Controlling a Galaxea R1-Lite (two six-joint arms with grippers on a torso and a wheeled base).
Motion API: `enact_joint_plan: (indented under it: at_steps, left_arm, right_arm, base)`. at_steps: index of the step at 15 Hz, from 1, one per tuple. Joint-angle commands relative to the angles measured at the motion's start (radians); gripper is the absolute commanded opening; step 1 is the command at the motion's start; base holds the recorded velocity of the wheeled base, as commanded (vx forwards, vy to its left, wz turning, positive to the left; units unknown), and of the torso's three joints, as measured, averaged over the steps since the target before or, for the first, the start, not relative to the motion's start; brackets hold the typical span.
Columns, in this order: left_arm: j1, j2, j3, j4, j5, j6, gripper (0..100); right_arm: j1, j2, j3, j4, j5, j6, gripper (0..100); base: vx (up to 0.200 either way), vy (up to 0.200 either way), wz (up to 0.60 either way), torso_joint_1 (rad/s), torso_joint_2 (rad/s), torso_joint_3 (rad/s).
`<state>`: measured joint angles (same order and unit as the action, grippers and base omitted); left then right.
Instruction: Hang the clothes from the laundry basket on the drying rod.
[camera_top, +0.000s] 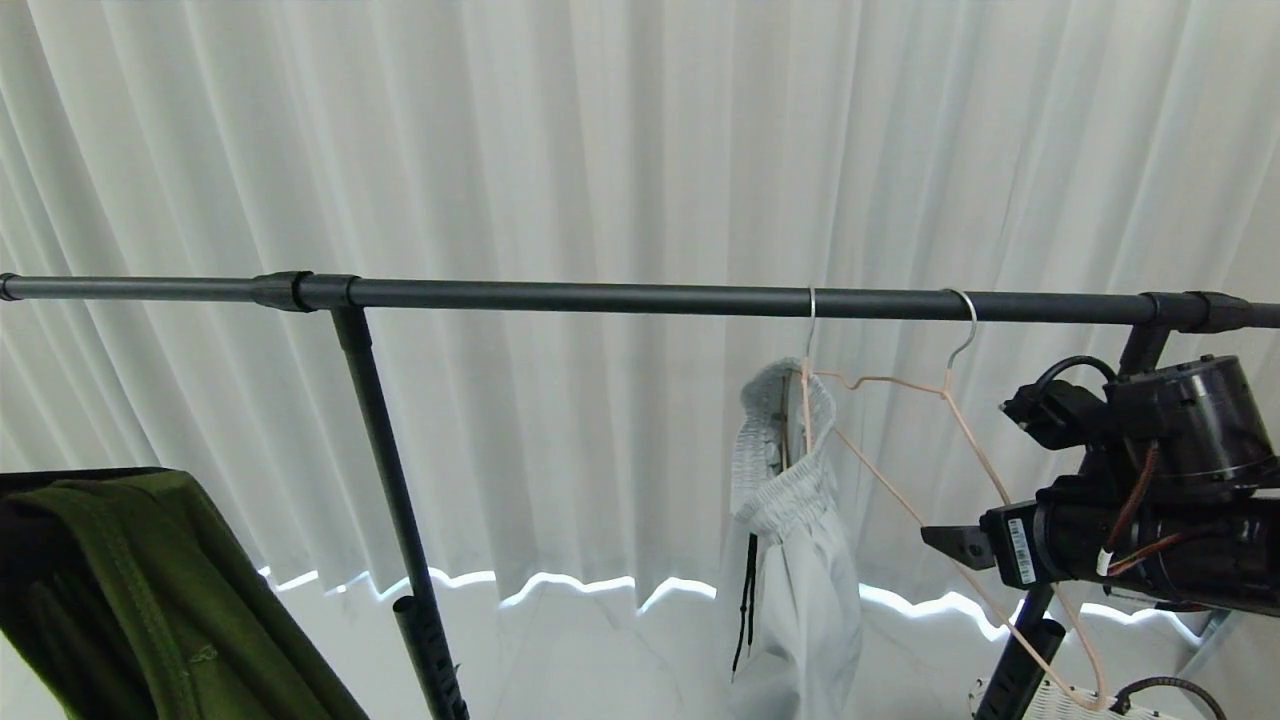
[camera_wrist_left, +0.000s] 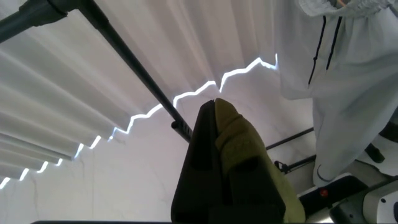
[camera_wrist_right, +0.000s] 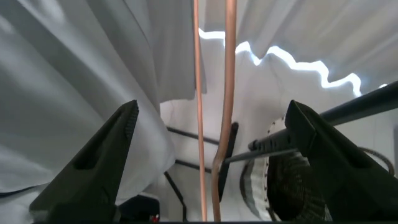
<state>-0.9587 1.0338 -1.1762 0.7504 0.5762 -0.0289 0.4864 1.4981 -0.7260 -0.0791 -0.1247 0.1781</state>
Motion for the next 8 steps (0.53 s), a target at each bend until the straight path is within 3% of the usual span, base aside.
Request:
enact_joint_plan:
  at_steps: [1,3,4,8]
  left_arm:
    - [0.000,0.005,0.001,0.000,0.001,0.000,0]
    - [0.000,0.005,0.000,0.000,0.001,0.001,0]
    - [0.000,0.005,0.000,0.000,0.001,0.001,0]
    - [0.000,0.005,0.000,0.000,0.001,0.001,0]
  right_arm:
    - [0.000,0.022,0.000,-0.001,-0.003,0.004,100]
    - [0.000,0.022,-0.003,-0.001,-0.004,0.004,100]
    - [0.000,0.022,-0.001,-0.001,-0.004,0.004,0]
    - [0.000,0.024,-0.003,-0.001,-0.006,0.004,0]
  base:
    - [0.000,0.000,0.00,0.000,0.00,0.000]
    - [0.000,0.000,0.00,0.000,0.00,0.000]
    - [0.000,0.000,0.00,0.000,0.00,0.000]
    - [0.000,0.000,0.00,0.000,0.00,0.000]
